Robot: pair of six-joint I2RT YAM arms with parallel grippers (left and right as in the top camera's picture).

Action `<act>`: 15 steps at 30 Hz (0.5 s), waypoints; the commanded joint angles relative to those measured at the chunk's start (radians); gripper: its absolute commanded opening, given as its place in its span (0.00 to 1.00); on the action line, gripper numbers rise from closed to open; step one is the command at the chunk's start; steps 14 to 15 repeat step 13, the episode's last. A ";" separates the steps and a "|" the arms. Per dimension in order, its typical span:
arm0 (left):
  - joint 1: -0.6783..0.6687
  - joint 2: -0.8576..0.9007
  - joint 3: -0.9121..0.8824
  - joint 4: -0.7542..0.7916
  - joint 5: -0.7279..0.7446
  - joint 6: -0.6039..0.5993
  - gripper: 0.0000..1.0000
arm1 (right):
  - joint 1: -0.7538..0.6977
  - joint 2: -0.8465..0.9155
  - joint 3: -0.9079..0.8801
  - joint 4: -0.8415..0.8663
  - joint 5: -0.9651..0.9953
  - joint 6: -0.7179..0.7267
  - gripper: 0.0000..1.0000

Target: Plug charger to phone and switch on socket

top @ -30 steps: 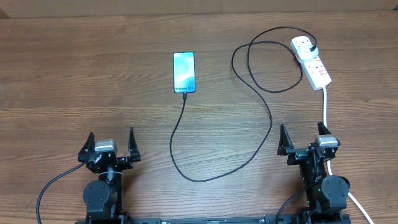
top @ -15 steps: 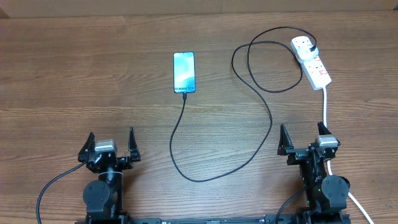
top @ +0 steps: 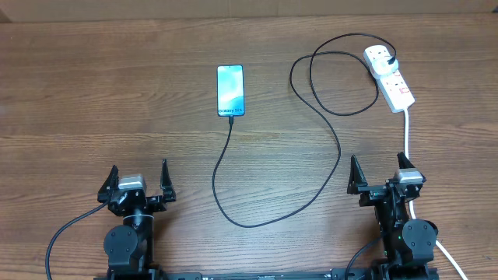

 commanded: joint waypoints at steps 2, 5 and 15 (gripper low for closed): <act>0.004 -0.011 -0.004 0.000 0.009 0.022 1.00 | 0.007 -0.012 -0.011 0.005 -0.002 -0.004 1.00; 0.004 -0.011 -0.004 0.000 0.009 0.022 1.00 | 0.007 -0.012 -0.011 0.005 -0.002 -0.004 1.00; 0.004 -0.011 -0.004 0.000 0.009 0.022 1.00 | 0.008 -0.012 -0.011 0.005 -0.002 -0.004 1.00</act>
